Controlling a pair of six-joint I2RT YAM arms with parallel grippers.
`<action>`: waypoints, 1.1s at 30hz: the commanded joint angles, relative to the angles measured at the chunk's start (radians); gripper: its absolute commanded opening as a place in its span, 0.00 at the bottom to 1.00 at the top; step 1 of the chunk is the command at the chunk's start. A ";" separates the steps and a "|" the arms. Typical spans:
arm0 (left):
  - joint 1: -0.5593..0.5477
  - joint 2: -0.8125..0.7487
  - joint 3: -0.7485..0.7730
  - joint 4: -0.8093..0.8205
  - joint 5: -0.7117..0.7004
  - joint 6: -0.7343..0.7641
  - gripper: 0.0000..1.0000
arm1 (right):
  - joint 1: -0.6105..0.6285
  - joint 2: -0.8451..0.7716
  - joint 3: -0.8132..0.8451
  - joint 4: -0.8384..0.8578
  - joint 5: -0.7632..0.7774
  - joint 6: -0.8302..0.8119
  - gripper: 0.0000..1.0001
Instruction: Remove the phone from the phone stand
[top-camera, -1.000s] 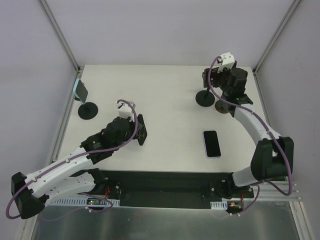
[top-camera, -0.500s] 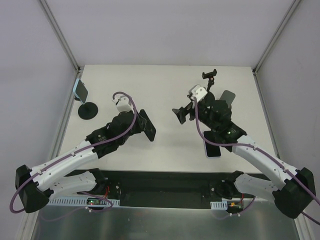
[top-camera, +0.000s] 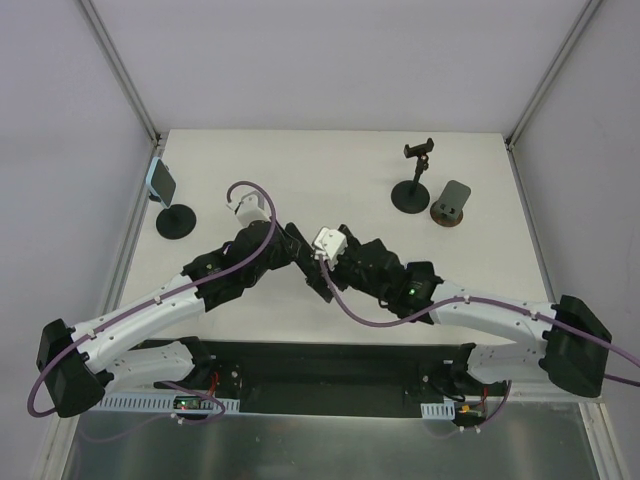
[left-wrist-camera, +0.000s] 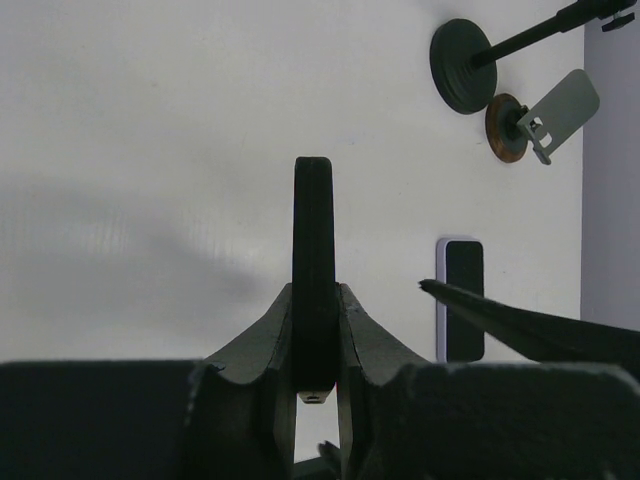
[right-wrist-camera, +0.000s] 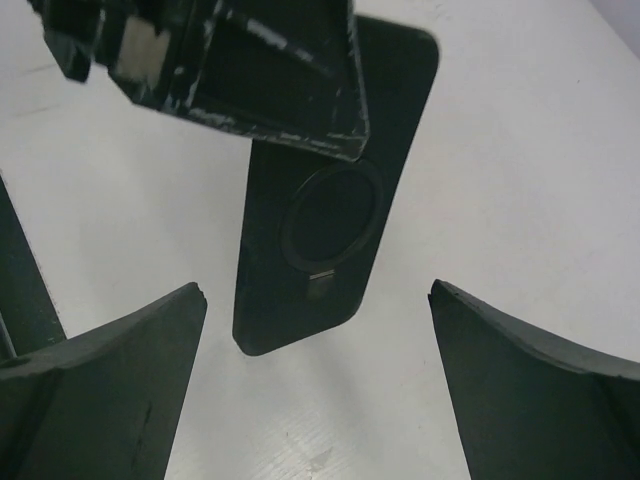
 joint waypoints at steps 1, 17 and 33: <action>-0.004 -0.013 0.044 0.069 0.000 -0.092 0.00 | 0.051 0.070 0.047 0.057 0.135 -0.022 0.96; -0.004 -0.043 0.012 0.072 0.034 -0.145 0.01 | 0.106 0.223 0.087 0.134 0.316 -0.011 0.73; -0.004 -0.092 0.012 0.074 -0.023 -0.045 0.36 | 0.103 0.150 0.074 0.042 0.340 0.050 0.01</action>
